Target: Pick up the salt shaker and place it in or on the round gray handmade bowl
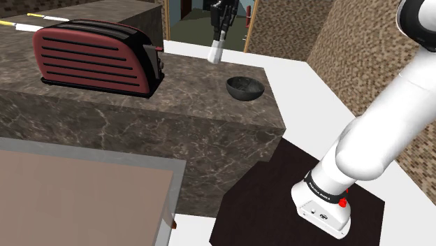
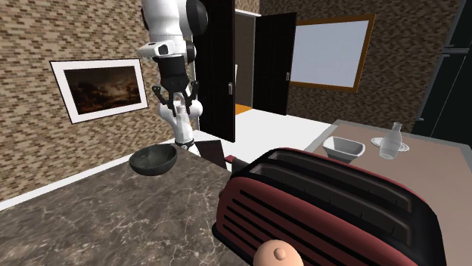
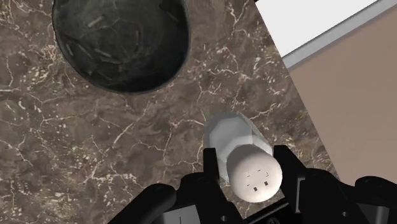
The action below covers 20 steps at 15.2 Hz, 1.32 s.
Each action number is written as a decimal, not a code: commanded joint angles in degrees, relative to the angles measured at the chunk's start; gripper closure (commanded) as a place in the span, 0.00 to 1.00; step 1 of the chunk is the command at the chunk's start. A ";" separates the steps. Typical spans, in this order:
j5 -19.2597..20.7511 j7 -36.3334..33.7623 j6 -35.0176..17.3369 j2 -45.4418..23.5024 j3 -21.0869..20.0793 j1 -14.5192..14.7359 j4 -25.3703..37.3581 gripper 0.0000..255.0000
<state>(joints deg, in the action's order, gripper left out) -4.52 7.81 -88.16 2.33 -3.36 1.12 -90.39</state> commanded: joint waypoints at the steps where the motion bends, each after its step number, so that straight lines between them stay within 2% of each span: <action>1: -0.11 2.36 0.13 3.16 1.19 -1.08 -3.21 1.00; 11: 1.37 14.10 2.94 11.55 8.21 -6.05 -9.66 1.00; 20: 1.51 14.42 -4.15 13.39 8.15 -6.09 -18.58 1.00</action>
<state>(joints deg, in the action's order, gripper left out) -3.03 22.20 -91.63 15.51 4.80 -4.96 -108.12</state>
